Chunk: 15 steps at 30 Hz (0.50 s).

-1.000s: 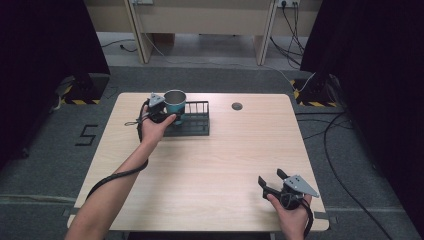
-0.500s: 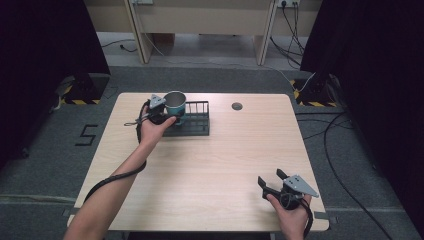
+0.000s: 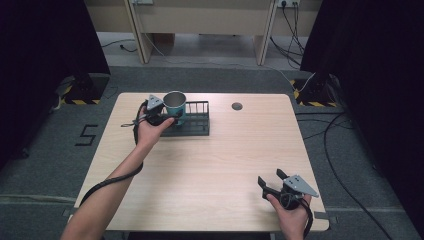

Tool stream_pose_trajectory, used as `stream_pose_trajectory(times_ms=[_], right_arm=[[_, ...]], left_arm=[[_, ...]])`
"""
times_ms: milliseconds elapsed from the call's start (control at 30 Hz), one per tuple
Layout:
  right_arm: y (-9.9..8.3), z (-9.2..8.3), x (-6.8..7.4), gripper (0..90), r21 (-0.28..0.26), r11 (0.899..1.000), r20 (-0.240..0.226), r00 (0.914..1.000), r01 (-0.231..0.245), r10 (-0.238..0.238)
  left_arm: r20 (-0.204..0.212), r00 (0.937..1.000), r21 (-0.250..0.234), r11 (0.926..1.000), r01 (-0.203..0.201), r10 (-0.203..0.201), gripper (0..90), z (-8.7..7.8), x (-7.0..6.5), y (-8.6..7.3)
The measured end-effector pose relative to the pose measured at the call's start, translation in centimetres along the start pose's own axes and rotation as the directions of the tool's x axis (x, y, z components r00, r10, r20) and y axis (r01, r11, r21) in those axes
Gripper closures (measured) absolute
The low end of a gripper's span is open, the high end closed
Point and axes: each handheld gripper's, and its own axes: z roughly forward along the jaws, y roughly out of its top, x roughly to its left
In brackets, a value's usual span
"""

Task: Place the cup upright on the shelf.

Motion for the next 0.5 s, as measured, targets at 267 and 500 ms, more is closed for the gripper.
stream_pose_trajectory(times_ms=[267,500], right_arm=[[0.0,0.0,0.0,20.8,-0.002,1.0,0.003,1.0,0.004,-0.004],[0.0,0.0,0.0,20.8,-0.003,1.0,0.003,1.0,0.0,0.0]], left_arm=[[0.012,0.9999,-0.015,0.9998,-0.01,0.01,14.3,-1.2,-0.1,-0.1],[0.022,0.9995,-0.022,0.9995,-0.022,0.023,14.3,-2.4,-0.2,-0.2]])
